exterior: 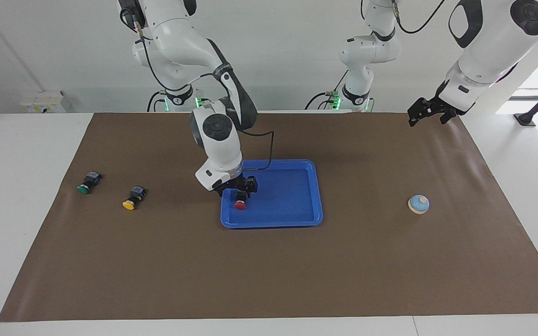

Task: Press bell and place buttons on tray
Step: 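Carry the red button into the blue tray and release it, then grasp the yellow-capped button with the right gripper, then carry the yellow button into the tray beside the red one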

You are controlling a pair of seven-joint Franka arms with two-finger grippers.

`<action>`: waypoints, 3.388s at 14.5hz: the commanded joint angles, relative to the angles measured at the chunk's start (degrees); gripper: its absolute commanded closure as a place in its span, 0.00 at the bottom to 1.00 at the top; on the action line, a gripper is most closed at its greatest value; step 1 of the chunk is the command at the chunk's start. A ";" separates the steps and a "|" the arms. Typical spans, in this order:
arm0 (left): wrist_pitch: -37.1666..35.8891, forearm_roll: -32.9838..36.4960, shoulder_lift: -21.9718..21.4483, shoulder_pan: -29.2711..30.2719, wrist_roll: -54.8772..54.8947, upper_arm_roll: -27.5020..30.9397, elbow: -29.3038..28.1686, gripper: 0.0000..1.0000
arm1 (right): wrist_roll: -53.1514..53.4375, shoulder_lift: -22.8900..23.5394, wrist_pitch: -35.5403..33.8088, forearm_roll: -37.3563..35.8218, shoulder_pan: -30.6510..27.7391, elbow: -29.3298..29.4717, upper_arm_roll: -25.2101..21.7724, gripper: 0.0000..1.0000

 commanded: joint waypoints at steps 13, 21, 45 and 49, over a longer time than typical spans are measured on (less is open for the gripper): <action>0.99 -0.18 -1.21 -0.03 0.09 0.25 -1.25 0.00 | -19.43 -12.51 10.16 -3.11 -29.25 -21.33 0.44 0.00; 0.99 -0.18 -1.30 -0.03 0.09 0.25 -1.25 0.00 | -17.14 -10.85 21.94 -3.11 -29.07 -28.28 0.53 0.28; 0.99 -0.18 -1.21 -0.03 0.09 0.25 -1.25 0.00 | 1.31 7.60 -12.23 -2.05 11.17 14.86 0.61 1.00; 0.99 -0.18 -1.30 -0.03 0.09 0.25 -1.25 0.00 | 0.53 7.26 -3.18 -2.49 12.77 6.53 0.61 1.00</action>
